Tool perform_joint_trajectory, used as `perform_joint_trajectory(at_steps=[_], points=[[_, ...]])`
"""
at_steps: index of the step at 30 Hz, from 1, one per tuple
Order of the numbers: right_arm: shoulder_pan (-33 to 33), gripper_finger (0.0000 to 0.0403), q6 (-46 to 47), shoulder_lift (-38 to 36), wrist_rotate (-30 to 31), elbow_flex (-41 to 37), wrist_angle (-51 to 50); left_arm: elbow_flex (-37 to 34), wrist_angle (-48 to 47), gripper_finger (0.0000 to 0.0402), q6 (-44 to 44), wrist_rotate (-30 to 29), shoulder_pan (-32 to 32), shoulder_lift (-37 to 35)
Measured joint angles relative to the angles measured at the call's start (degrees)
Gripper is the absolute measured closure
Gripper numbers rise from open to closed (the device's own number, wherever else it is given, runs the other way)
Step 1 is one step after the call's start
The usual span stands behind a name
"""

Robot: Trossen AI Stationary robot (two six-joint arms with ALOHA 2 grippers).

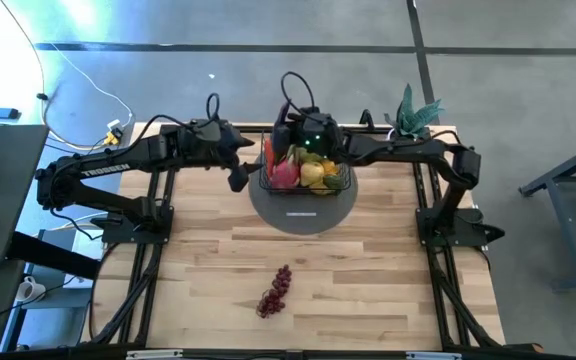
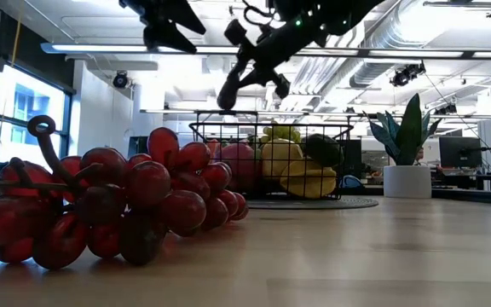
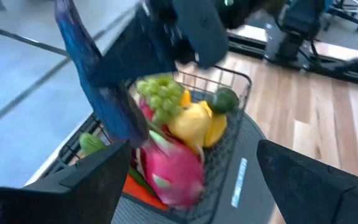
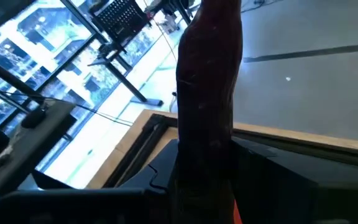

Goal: Build produce basket
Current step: Put the eggplant into the wire basket

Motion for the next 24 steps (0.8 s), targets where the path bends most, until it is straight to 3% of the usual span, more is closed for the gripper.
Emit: perform_joint_trajectory(at_steps=[24], points=[[0.3, 0.0310, 11.3, 8.2, -2.3, 0.0, -0.9, 0.0, 0.2, 0.0062, 0.0, -0.3, 0.0, 0.0]])
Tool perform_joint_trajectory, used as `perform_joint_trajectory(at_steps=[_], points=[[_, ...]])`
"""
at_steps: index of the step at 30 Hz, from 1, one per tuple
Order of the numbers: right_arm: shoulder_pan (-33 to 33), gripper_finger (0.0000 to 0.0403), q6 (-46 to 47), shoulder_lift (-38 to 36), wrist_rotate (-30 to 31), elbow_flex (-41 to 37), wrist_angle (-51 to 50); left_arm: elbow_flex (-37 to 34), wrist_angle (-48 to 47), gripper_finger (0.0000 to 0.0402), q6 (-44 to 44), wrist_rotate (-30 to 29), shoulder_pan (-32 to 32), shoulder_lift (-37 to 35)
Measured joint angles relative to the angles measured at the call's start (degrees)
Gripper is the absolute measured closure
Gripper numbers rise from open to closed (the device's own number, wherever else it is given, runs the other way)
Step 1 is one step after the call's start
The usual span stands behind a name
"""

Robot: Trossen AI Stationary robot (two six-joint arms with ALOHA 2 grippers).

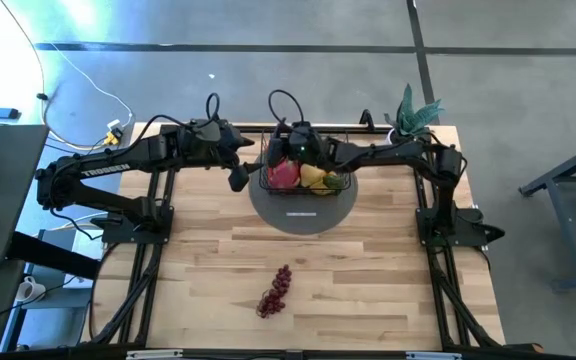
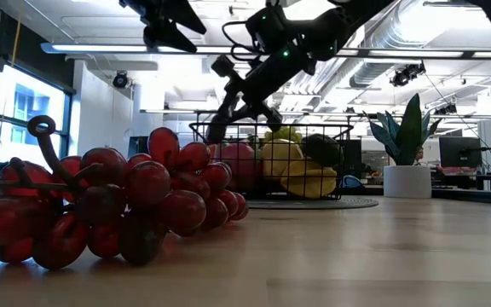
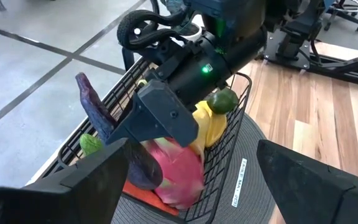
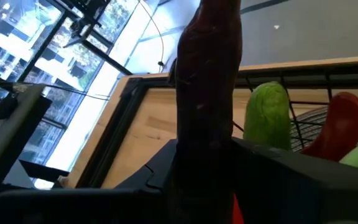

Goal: Build produce basket
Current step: Put the eggplant into the wire basket, then put the red grapes into the wire basket

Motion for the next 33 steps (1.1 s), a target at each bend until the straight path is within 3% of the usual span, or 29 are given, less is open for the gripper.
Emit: perform_joint_trajectory(at_steps=[14, 28, 33], points=[[-0.7, 0.0182, 1.4, -0.1, -2.9, 0.0, -0.2, 0.0, -0.3, 0.0062, 0.0, 0.0, 0.0, 0.0], [-0.6, 0.0174, -0.6, -5.1, -0.7, 0.0, -2.8, 0.0, -0.3, 0.0062, -0.2, 0.7, 0.0, 0.0], [0.5, 0.0174, -3.1, -7.7, -0.6, 0.0, -5.7, 0.0, -1.6, 0.0062, -1.9, 4.1, 0.0, 0.0]])
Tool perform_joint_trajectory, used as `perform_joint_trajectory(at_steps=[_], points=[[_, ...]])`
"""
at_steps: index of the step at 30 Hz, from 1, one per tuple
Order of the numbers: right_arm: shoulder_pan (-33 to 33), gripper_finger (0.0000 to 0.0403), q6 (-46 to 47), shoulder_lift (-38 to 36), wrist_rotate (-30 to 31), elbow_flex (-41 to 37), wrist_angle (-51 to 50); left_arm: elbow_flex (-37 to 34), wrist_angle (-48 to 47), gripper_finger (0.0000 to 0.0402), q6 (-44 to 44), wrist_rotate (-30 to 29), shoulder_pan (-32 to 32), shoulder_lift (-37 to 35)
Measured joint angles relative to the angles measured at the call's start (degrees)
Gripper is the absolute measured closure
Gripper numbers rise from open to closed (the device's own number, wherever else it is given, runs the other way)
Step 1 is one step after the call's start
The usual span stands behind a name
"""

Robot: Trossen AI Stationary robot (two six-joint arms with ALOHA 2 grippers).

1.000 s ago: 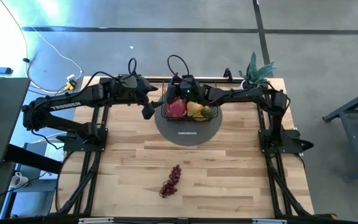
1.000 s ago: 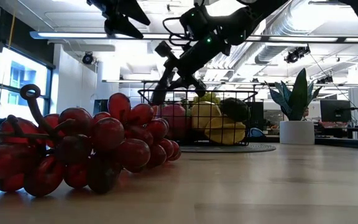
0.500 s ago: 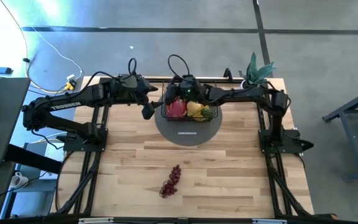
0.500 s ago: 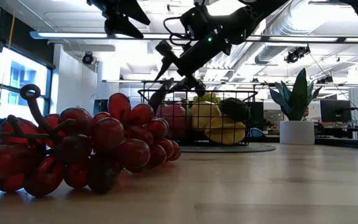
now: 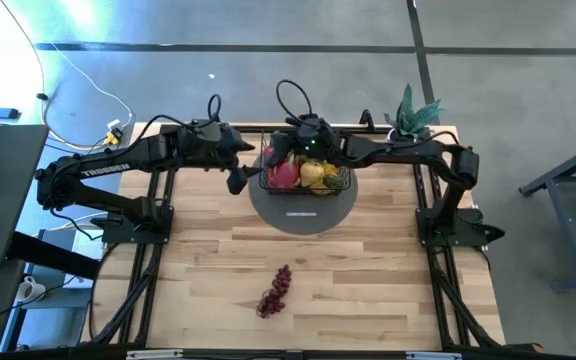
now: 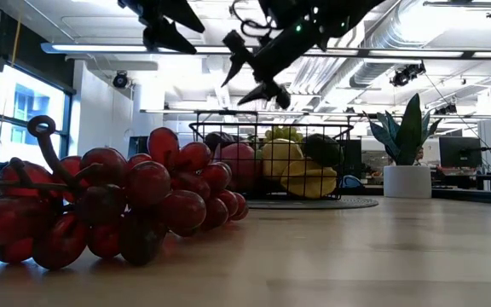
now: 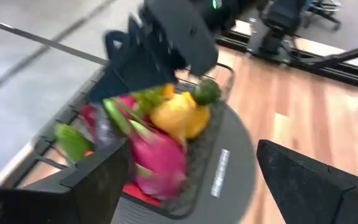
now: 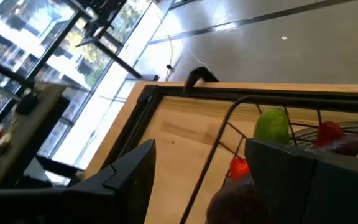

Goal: Build produce basket
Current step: Put the red grapes into the wire basket

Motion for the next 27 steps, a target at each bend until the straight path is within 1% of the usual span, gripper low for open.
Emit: perform_joint_trajectory(at_steps=[6, 8, 14, 18, 23, 27], points=[[1.3, 0.0174, -2.0, -3.3, 0.0, 0.0, -4.5, 0.0, -3.3, 0.0062, -1.9, 9.0, -0.2, 0.0], [1.5, 0.0174, -2.0, -4.4, -0.4, 0.0, -6.6, 0.0, -4.6, 0.0062, -3.5, 10.1, -0.9, 0.0], [3.9, 0.0174, -1.9, -7.7, -0.3, 0.0, -11.9, 0.0, -7.5, 0.0062, -8.8, 9.9, -4.7, 0.0], [6.4, 0.0174, -0.3, -9.7, 1.9, 0.0, -15.9, 0.0, -8.4, 0.0062, -12.5, 9.3, -8.5, 0.1], [10.1, 0.0174, 1.4, -11.1, 3.5, 0.0, -19.5, 0.0, -10.1, 0.0062, -15.8, 4.7, -14.0, 0.2], [13.1, 0.0174, 1.0, -11.3, 3.4, 0.0, -19.7, 0.0, -10.3, 0.0062, -20.4, 1.6, -17.9, 0.2]])
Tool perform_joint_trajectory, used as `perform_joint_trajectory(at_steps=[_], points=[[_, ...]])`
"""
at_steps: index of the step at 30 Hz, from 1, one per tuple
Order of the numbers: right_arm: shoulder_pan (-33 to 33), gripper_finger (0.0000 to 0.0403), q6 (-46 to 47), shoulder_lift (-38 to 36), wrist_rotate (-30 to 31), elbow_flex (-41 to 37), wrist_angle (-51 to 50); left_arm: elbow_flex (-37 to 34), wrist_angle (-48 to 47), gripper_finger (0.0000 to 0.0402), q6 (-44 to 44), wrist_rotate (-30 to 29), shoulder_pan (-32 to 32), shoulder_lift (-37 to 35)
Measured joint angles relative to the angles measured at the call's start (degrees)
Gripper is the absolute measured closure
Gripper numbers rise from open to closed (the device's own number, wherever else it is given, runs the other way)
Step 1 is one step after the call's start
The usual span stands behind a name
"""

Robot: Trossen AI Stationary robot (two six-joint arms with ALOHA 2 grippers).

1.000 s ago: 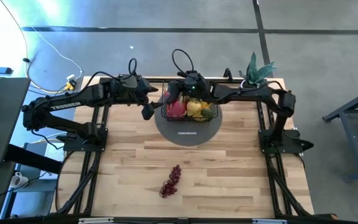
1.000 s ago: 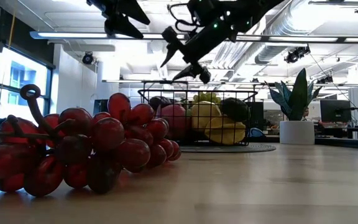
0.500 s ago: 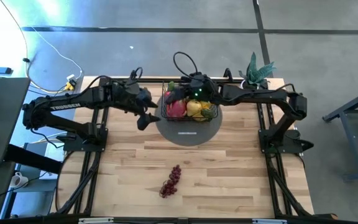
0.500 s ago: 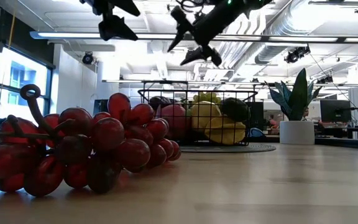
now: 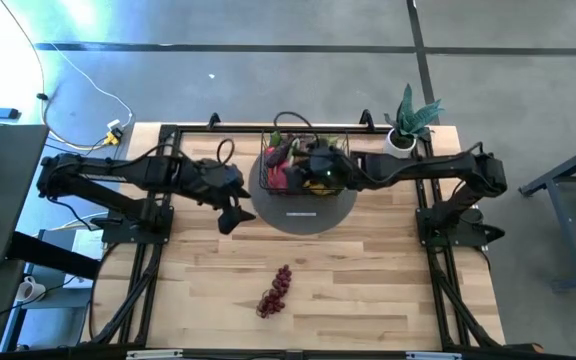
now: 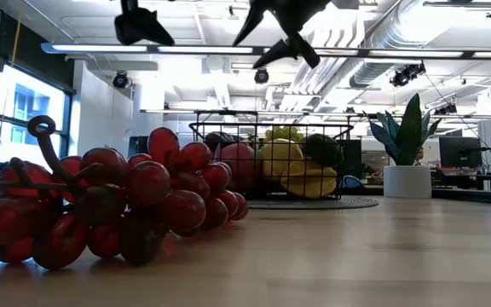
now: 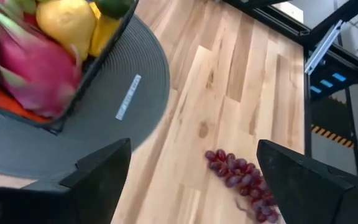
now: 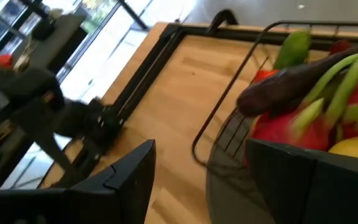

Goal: Build produce basket
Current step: Put the red grapes into the wire basket

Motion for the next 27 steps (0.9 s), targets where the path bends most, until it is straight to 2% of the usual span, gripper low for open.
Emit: perform_joint_trajectory(at_steps=[6, 10, 14, 21, 27], points=[[2.9, 0.0174, 0.1, 0.0, -0.4, 0.0, -1.2, 0.0, -0.1, 0.0062, -8.0, -5.5, -5.2, 0.0], [4.0, 0.0174, 0.6, 0.0, -3.4, 0.0, -2.0, 0.0, 0.0, 0.0062, -13.6, -8.6, -8.7, 0.3], [5.0, 0.0174, 0.4, 0.0, -5.7, 0.0, -3.0, 0.0, 0.0, 0.0062, -14.9, -10.7, -12.7, 1.5], [6.5, 0.0174, -3.2, 0.0, -9.6, 0.0, -3.4, 0.0, 1.5, 0.0062, -21.9, -16.1, -19.2, 6.8], [7.3, 0.0174, -4.5, 0.0, -9.9, 0.0, -5.2, 0.0, 5.7, 0.0062, -27.9, -18.6, -22.8, 12.6]])
